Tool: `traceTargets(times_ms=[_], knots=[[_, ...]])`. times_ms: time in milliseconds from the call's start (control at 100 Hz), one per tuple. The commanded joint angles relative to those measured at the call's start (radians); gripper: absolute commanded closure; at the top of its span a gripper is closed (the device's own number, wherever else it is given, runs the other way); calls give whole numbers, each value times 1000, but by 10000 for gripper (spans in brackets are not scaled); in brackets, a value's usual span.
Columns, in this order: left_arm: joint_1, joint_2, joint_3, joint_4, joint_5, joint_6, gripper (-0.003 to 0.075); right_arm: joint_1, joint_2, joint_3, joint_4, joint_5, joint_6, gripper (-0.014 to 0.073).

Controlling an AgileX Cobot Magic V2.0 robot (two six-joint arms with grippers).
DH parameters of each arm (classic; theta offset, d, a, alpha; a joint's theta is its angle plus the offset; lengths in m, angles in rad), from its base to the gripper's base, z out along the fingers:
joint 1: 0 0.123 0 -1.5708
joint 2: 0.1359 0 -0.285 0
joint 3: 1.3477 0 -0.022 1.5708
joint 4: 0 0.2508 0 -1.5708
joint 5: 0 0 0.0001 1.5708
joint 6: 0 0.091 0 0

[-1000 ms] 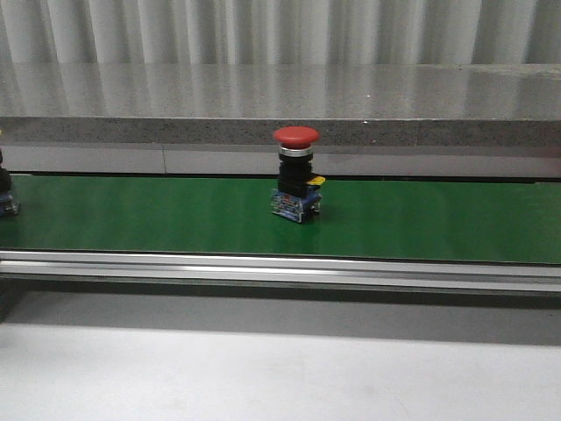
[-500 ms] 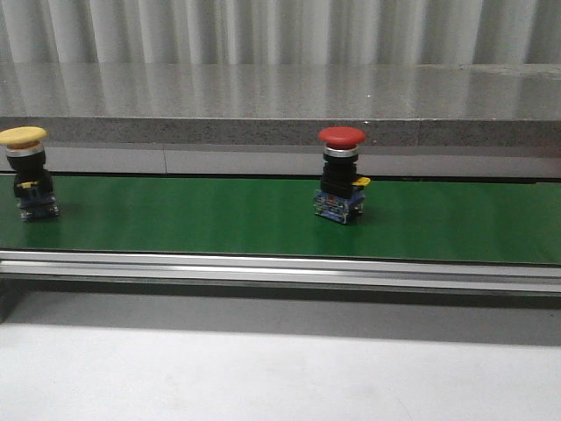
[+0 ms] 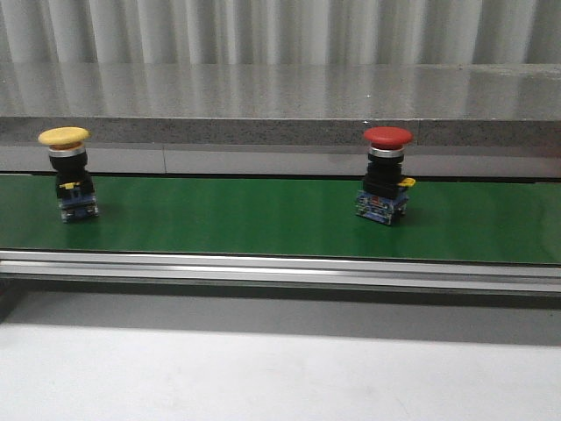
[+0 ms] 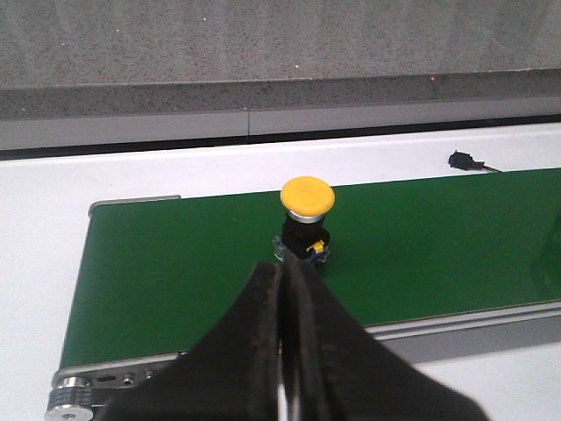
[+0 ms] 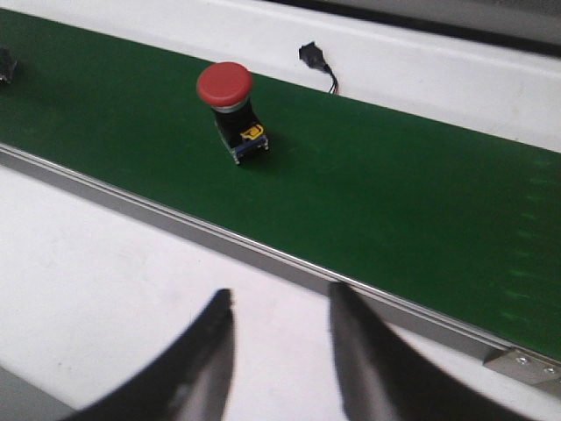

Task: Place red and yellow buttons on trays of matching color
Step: 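Grasp the arriving red button off the belt with the right gripper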

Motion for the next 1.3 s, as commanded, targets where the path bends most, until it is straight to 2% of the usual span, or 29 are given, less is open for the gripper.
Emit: traceTargets(times_ms=[0, 50, 180, 400, 820, 870, 910, 1040, 1100, 1180, 1290], knots=[[-8, 2, -26, -16, -67, 2, 741, 10, 104, -90, 19, -35, -18, -15], [-8, 2, -26, -16, -67, 2, 741, 10, 162, -124, 19, -25, -21, -78], [-8, 2, -26, -16, -67, 2, 741, 10, 307, -212, 19, 10, -26, -41], [-8, 2, -26, -16, -67, 2, 741, 10, 544, -354, 22, 99, -92, -42], [-8, 2, -26, -16, -67, 2, 741, 10, 837, -504, 27, 60, -180, -38], [-8, 2, -26, -16, -67, 2, 741, 10, 855, -504, 27, 42, -184, -8], [-8, 2, -26, -16, -67, 2, 741, 10, 864, -504, 27, 28, -186, 50], [-8, 2, -26, -16, -67, 2, 741, 8, 879, -504, 27, -4, -193, 328], [-8, 2, -26, -16, -67, 2, 741, 8, 878, -504, 27, -22, -193, 421], [-8, 2, -26, -16, -67, 2, 741, 8, 871, -504, 27, -39, -193, 473], [-8, 2, -26, -16, -67, 2, 741, -18, 842, -504, 27, -75, -174, 477]])
